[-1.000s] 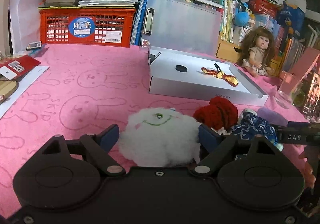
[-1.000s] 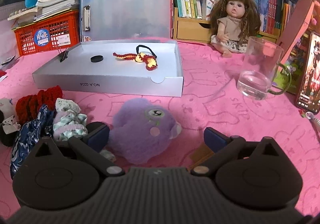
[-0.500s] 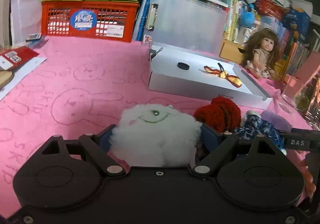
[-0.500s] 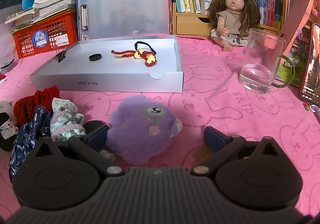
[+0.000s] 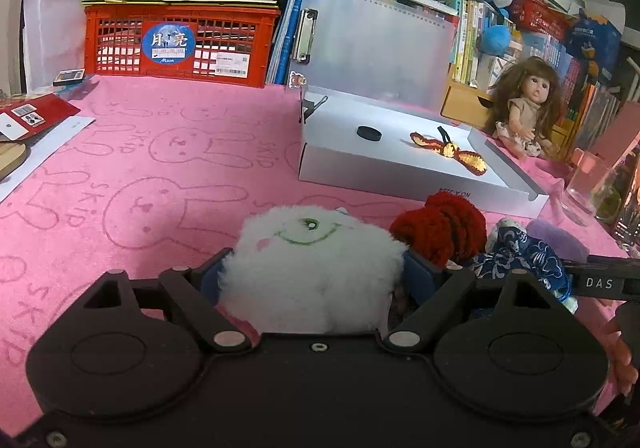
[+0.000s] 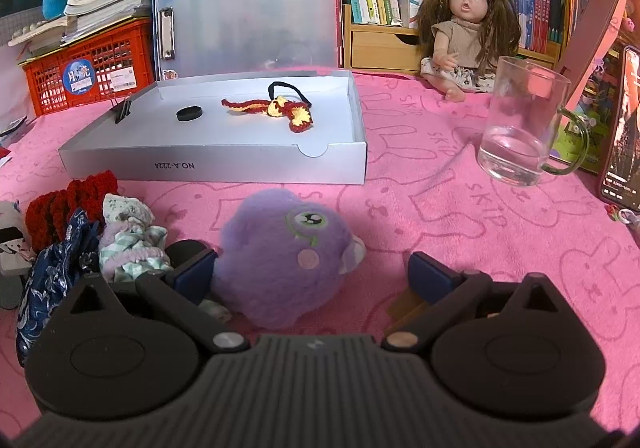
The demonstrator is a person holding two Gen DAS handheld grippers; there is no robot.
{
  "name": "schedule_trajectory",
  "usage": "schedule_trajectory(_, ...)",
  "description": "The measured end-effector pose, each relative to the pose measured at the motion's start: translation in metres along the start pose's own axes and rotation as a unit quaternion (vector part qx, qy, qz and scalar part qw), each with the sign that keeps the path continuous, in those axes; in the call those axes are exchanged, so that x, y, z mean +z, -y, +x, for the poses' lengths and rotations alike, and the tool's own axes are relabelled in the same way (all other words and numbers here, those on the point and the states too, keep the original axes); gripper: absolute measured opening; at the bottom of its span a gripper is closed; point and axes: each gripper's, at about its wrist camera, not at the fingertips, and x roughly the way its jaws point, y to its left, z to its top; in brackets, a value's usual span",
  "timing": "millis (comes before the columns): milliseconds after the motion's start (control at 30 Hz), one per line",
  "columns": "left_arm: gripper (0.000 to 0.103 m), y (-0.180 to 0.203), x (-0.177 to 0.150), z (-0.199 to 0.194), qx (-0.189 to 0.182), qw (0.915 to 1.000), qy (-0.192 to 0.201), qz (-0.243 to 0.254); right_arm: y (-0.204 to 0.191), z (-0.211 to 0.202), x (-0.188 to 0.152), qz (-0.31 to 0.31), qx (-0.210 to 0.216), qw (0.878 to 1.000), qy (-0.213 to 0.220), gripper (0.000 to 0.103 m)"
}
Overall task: Organize objects
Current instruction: 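Close the right tool on the purple plush while the left tool grips the white plush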
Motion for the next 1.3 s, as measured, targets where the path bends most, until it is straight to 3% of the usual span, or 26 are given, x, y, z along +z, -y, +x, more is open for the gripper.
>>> schedule_trajectory(267,0.082,0.002,0.003,-0.008,0.001,0.9998,0.014,0.012,-0.001,-0.004,-0.003,-0.007,0.008,1.0,0.014,0.09)
schedule_trajectory(500,0.082,0.003,0.011,-0.011,0.001,0.9998,0.017,0.013,-0.006,-0.01,-0.005,-0.022,0.027,0.999,0.033,0.065)
schedule_trajectory(667,0.082,0.007,0.023,-0.013,-0.002,0.9995,0.022,0.02,-0.002,-0.011,0.0,0.005,0.029,0.999,0.033,0.062)
schedule_trajectory(1300,0.082,0.032,0.081,0.017,-0.036,0.9988,0.021,0.024,0.004,-0.013,0.055,0.013,0.032,0.997,0.066,0.062)
